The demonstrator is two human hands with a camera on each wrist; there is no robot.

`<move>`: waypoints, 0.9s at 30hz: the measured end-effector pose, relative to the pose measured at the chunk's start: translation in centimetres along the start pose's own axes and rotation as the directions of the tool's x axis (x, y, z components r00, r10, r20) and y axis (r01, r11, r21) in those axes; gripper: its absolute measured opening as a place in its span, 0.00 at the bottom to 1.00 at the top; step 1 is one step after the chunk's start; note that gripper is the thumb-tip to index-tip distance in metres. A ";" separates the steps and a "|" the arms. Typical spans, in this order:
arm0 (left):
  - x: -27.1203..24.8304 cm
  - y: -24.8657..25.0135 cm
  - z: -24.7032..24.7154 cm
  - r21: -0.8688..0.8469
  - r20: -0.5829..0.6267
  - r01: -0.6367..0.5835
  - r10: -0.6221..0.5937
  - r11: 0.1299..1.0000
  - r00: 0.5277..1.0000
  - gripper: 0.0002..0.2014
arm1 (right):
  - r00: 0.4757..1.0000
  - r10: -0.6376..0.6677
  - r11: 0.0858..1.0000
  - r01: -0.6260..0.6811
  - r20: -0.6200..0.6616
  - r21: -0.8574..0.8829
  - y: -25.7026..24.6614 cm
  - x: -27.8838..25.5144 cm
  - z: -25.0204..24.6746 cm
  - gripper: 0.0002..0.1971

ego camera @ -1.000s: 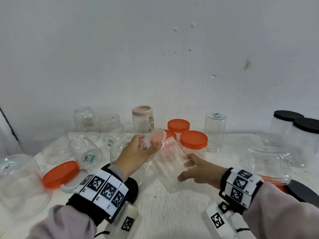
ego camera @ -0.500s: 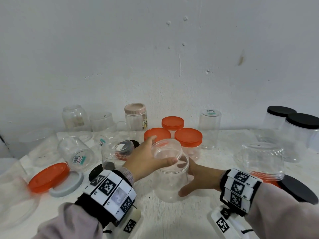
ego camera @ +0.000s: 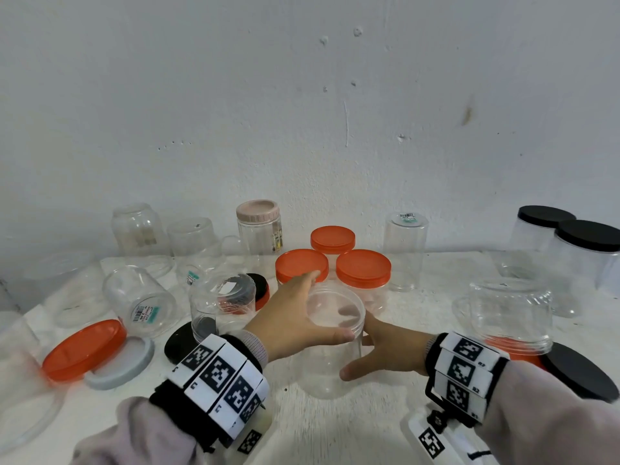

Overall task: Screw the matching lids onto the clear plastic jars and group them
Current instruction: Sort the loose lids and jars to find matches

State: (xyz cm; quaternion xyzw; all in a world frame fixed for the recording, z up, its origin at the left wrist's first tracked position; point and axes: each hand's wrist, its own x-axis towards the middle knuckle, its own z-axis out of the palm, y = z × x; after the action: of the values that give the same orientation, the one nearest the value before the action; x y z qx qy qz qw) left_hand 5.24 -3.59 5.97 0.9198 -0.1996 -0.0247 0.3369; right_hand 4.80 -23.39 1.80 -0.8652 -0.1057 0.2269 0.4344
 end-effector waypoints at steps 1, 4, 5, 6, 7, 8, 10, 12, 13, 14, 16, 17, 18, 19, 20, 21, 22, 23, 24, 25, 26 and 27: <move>0.0 0.0 0.1 -0.004 -0.001 -0.001 0.001 1.000 1.000 0.57 | 1.000 0.004 1.000 -0.004 0.001 -0.010 0.0 0.0 0.0 0.57; -0.1 -0.4 0.2 -0.055 0.016 0.010 -0.009 0.998 1.000 0.61 | 1.000 0.017 0.999 -0.017 0.009 -0.046 -0.1 0.0 -0.1 0.58; -0.2 -0.6 0.2 -0.080 0.035 0.018 -0.015 0.997 0.999 0.64 | 1.000 0.020 0.998 -0.020 0.011 -0.060 -0.2 -0.1 -0.2 0.59; -0.3 -0.9 0.2 -0.103 0.056 0.028 -0.022 0.994 0.998 0.67 | 1.000 0.022 0.997 -0.021 0.013 -0.071 -0.4 -0.3 -0.5 0.60; -0.4 -1.2 0.2 -0.123 0.075 0.040 -0.031 0.992 0.997 0.69 | 1.000 0.021 0.997 -0.020 0.014 -0.076 -0.7 -0.6 -1.0 0.61; -0.5 -1.6 0.2 -0.145 0.091 0.055 -0.042 0.988 0.995 0.71 | 1.000 0.015 0.997 -0.014 0.016 -0.076 -1.0 -0.9 -1.5 0.62; -0.7 -2.7 0.3 -0.210 0.108 0.082 -0.060 0.974 0.992 0.71 | 1.000 -0.009 0.996 0.009 0.011 -0.083 -2.1 -1.4 -2.8 0.63; -0.9 -3.7 0.6 -0.270 0.122 0.098 -0.067 0.958 0.990 0.68 | 0.999 -0.044 0.987 0.042 -0.014 -0.155 -3.5 -1.7 -3.9 0.63; -1.0 -4.0 0.8 -0.290 0.131 0.105 -0.069 0.951 0.989 0.66 | 0.998 -0.062 0.975 0.056 -0.020 -0.214 -4.4 -1.6 -4.1 0.62; -1.0 -4.2 1.1 -0.309 0.142 0.110 -0.069 0.945 0.987 0.63 | 0.997 -0.070 0.957 0.063 -0.014 -0.282 -5.2 -1.5 -4.3 0.61; -0.9 -4.4 1.7 -0.347 0.160 0.106 -0.052 0.932 0.986 0.56 | 0.998 -0.055 0.905 0.056 0.013 -0.421 -6.8 -1.0 -4.1 0.59; -0.9 -4.4 1.8 -0.365 0.165 0.103 -0.045 0.925 0.985 0.55 | 0.999 -0.040 0.878 0.048 0.027 -0.477 -7.5 -0.7 -3.9 0.58; -0.8 -4.4 2.0 -0.378 0.165 0.105 -0.045 0.920 0.985 0.56 | 0.999 -0.025 0.854 0.044 0.044 -0.518 -8.2 -0.3 -3.6 0.57; -0.8 -4.5 2.2 -0.386 0.160 0.107 -0.047 0.916 0.986 0.57 | 0.998 -0.014 0.833 0.045 0.061 -0.552 -8.9 0.0 -3.4 0.55; -0.8 -4.5 2.3 -0.388 0.153 0.103 -0.046 0.916 0.987 0.58 | 0.997 -0.002 0.812 0.046 0.076 -0.582 -9.4 0.3 -3.2 0.54; -0.7 -4.6 2.3 -0.390 0.144 0.097 -0.043 0.916 0.989 0.59 | 0.996 0.010 0.786 0.045 0.085 -0.616 -9.9 0.5 -3.0 0.53; -0.8 -4.6 2.4 -0.392 0.138 0.095 -0.044 0.915 0.990 0.58 | 0.996 0.024 0.757 0.039 0.088 -0.652 -10.3 0.6 -2.9 0.52; -0.8 -4.7 2.4 -0.394 0.134 0.097 -0.047 0.914 0.990 0.58 | 0.995 0.040 0.729 0.030 0.087 -0.684 -10.7 0.8 -2.8 0.52; -0.8 -4.8 2.4 -0.397 0.132 0.099 -0.051 0.912 0.990 0.57 | 0.995 0.057 0.704 0.022 0.087 -0.710 -11.0 0.8 -2.8 0.52; -0.9 -4.8 2.4 -0.400 0.131 0.104 -0.055 0.911 0.990 0.56 | 0.994 0.070 0.683 0.015 0.087 -0.730 -11.2 0.8 -2.8 0.52; -0.9 -4.9 2.5 -0.402 0.132 0.107 -0.058 0.910 0.989 0.55 | 0.993 0.079 0.664 0.014 0.089 -0.747 -11.4 0.9 -2.8 0.52; -0.9 -4.9 2.4 -0.402 0.134 0.110 -0.061 0.909 0.989 0.55 | 0.992 0.083 0.647 0.017 0.092 -0.763 -11.6 0.9 -2.8 0.52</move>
State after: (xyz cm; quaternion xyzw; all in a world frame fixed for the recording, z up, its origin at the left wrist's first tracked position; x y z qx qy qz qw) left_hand 5.71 -1.35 0.93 0.8340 -0.1692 -0.1349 0.5075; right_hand 7.10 -18.05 12.27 -0.9543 -0.2010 0.2205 0.0195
